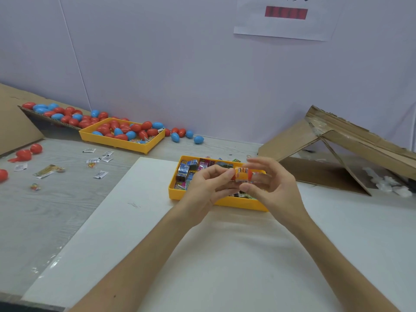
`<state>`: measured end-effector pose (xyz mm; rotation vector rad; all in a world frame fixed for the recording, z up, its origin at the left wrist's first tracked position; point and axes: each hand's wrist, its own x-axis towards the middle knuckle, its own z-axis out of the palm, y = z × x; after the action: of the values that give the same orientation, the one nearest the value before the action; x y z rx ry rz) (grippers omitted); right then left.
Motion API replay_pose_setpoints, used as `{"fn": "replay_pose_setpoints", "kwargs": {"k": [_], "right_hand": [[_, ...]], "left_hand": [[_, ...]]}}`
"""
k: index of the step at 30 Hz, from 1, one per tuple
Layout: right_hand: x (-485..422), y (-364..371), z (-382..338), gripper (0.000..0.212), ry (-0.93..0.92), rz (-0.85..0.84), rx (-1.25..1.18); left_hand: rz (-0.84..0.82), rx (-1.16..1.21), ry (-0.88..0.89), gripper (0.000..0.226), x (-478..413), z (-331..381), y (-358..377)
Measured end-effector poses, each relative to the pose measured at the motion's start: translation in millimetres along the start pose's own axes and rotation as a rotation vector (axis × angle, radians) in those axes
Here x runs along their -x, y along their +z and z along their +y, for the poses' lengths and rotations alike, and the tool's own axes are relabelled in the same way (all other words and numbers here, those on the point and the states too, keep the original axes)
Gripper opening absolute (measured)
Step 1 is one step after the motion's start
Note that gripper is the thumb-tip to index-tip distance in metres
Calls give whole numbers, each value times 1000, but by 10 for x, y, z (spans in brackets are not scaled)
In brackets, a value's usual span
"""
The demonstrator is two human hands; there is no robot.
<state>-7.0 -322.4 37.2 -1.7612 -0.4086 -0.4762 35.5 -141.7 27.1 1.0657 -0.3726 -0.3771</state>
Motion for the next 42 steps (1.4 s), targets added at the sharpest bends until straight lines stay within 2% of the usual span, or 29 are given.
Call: {"fn": "replay_pose_setpoints", "kwargs": {"k": [2,5,8,11,13,18,25,29,35,42], "right_hand": [[-6,-7,13,51,-11,-19,35],[-6,-8,26,34,16,0,4],[-3,-9,22,26,51,27,-39],[-7,14,21,23,112,44,-87],[-9,31,26,27,168,25,-102],[-16,-6,46,25,264,-1,-140],[-7,18,23,25,118,-24,-18],[-2,-13,29,21,121,-12,-50],[-4,-20,10,26,82,-10,-75],[9,-3,-3,29,71,41,-101]], "left_hand": [[19,-20,-15,16,-5,-4,-3],[17,-20,-45,18,-5,-4,1],[17,-32,-57,24,-3,1,19],[67,-167,27,26,-2,-6,55],[85,-256,112,18,-2,-8,63],[21,-406,178,21,16,-15,82],[101,-338,140,13,14,4,48],[99,-335,135,13,10,-10,70],[77,-246,96,24,8,-5,48],[46,-212,95,21,10,-3,49]]}}
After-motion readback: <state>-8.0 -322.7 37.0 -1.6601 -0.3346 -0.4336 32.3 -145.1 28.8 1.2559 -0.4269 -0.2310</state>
